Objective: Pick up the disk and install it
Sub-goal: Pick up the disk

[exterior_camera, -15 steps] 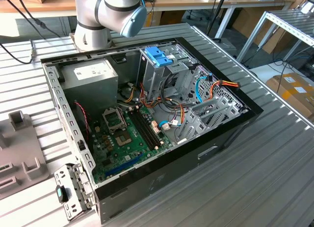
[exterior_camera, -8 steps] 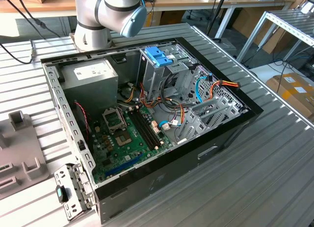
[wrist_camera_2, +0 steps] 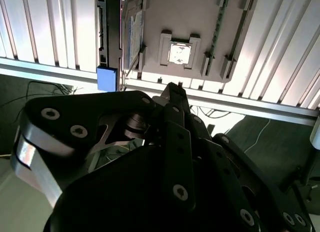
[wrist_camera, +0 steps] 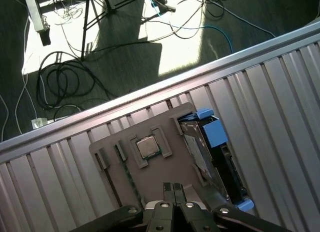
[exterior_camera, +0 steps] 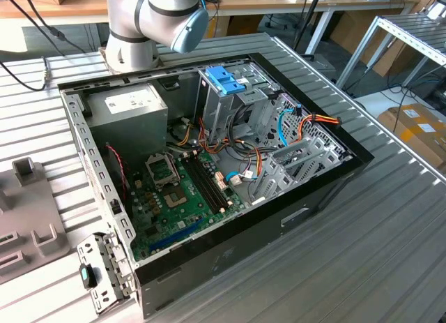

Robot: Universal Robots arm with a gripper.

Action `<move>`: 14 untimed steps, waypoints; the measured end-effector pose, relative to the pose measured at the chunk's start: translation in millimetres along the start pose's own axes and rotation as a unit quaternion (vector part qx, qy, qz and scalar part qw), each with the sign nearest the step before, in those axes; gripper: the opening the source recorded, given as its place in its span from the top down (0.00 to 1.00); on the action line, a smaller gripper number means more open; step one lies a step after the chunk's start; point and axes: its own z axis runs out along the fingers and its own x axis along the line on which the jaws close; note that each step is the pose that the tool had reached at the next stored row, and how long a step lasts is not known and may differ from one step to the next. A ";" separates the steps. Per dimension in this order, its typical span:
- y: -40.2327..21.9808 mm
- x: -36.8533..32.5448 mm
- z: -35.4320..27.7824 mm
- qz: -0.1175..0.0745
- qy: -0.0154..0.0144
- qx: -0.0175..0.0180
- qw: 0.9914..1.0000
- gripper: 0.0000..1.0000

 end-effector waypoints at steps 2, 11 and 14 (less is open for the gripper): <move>-0.1 0.0 0.0 -0.002 0.000 0.000 1.000 0.89; -0.1 0.1 0.0 -0.080 0.004 -0.002 0.997 0.89; -0.1 0.0 0.0 -0.089 0.004 -0.002 0.996 0.89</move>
